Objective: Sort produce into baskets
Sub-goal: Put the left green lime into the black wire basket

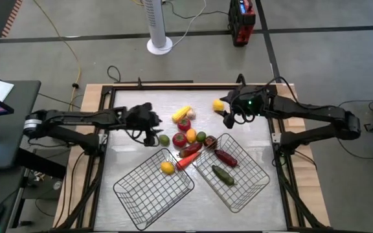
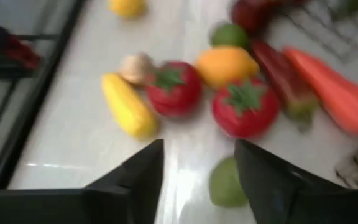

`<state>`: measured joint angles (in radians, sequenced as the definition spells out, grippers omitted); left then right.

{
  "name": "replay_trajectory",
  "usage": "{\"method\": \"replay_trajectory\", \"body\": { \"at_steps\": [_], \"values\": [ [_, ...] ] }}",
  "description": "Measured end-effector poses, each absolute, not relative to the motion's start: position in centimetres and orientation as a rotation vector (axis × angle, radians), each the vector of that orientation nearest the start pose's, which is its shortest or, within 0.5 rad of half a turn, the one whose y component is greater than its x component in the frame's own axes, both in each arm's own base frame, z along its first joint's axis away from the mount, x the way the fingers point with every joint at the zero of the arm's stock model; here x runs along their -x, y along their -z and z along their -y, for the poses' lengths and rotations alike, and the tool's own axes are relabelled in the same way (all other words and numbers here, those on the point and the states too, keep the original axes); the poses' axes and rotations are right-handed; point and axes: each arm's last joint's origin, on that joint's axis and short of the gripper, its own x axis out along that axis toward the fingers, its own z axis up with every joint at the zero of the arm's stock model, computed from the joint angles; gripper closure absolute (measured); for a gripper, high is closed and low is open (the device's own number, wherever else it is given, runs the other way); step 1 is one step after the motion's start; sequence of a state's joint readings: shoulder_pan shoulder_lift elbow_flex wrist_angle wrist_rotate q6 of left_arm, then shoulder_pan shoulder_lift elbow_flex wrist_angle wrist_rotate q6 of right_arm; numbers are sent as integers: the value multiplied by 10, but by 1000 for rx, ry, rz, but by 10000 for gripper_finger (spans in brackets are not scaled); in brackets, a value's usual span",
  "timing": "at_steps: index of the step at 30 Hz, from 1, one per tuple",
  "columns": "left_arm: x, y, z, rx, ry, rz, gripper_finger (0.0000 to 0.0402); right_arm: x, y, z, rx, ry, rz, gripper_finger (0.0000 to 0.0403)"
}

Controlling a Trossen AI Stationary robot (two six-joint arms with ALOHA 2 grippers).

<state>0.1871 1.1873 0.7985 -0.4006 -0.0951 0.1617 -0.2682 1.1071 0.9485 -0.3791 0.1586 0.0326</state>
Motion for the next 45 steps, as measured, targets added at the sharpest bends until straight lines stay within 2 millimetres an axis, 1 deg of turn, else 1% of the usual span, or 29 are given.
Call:
{"method": "replay_trajectory", "body": {
  "at_steps": [3,7,12,17,23,26,34,42,45],
  "values": [
    [-248,-239,-49,-150,-129,-912,171,-231,-310,61,-44,390,-529,84],
    [-264,-225,-51,-177,-54,-1016,148,-234,-309,53,-18,353,-526,84],
    [-278,-206,-51,-171,23,-1074,143,-234,-296,50,-9,339,-533,84],
    [-286,-190,-48,-209,64,-1125,143,-235,-286,52,0,344,-507,84],
    [-294,-171,-46,-238,97,-1167,143,-235,-283,52,16,340,-491,84],
    [-296,-163,-47,-252,97,-1196,143,-236,-284,51,20,338,-482,84],
    [-294,-159,-47,-303,100,-1225,143,-236,-284,52,42,333,-482,84],
    [-288,-151,-47,-307,98,-1256,143,-236,-285,51,41,329,-478,84],
    [-288,-151,-47,-317,84,-1256,153,-236,-285,51,38,315,-477,84]
  ]
}}
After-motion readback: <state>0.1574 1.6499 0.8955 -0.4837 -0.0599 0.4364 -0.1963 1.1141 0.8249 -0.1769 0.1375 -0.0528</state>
